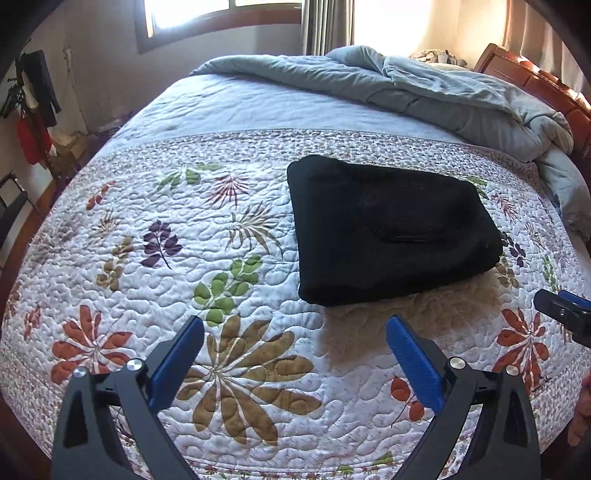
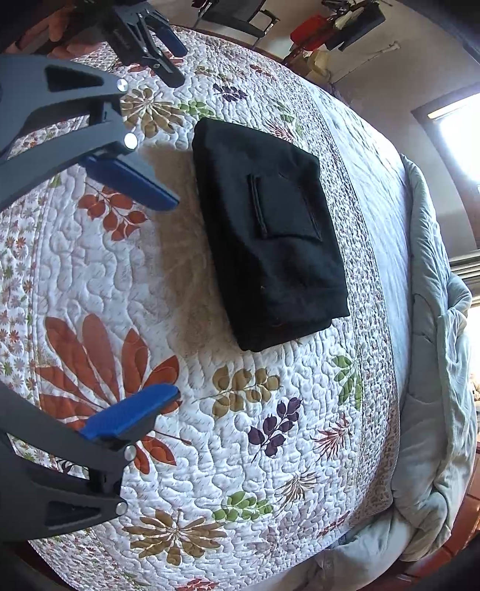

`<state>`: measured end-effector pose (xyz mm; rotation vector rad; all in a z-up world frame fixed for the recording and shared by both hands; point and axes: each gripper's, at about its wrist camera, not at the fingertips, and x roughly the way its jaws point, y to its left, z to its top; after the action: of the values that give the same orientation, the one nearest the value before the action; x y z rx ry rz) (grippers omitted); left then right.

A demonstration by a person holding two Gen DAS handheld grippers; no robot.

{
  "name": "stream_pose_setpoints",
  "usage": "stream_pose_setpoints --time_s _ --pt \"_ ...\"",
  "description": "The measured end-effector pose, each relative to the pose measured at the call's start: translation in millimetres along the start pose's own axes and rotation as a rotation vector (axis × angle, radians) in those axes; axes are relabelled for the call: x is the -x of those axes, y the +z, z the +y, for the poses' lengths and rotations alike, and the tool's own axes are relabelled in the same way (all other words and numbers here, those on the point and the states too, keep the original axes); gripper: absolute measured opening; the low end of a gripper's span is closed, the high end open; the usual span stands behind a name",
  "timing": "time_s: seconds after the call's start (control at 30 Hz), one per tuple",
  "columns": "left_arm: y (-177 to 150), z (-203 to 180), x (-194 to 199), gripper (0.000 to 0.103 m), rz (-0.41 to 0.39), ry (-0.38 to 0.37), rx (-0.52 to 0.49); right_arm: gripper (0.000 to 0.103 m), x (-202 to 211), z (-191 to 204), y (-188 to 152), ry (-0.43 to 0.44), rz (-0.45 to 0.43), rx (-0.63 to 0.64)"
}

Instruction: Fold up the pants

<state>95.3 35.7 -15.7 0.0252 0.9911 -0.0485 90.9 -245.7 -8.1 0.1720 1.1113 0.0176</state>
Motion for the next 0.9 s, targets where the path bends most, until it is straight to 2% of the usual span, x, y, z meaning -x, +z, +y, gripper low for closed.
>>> stream_pose_setpoints --time_s 0.33,0.9 --pt "5 -1 15 0.099 -0.013 -0.01 0.004 0.096 11 14 0 -0.021 -0.001 0.028" --pt "0 0 9 0.099 0.019 -0.022 0.009 0.097 4 18 -3 -0.025 0.018 0.036"
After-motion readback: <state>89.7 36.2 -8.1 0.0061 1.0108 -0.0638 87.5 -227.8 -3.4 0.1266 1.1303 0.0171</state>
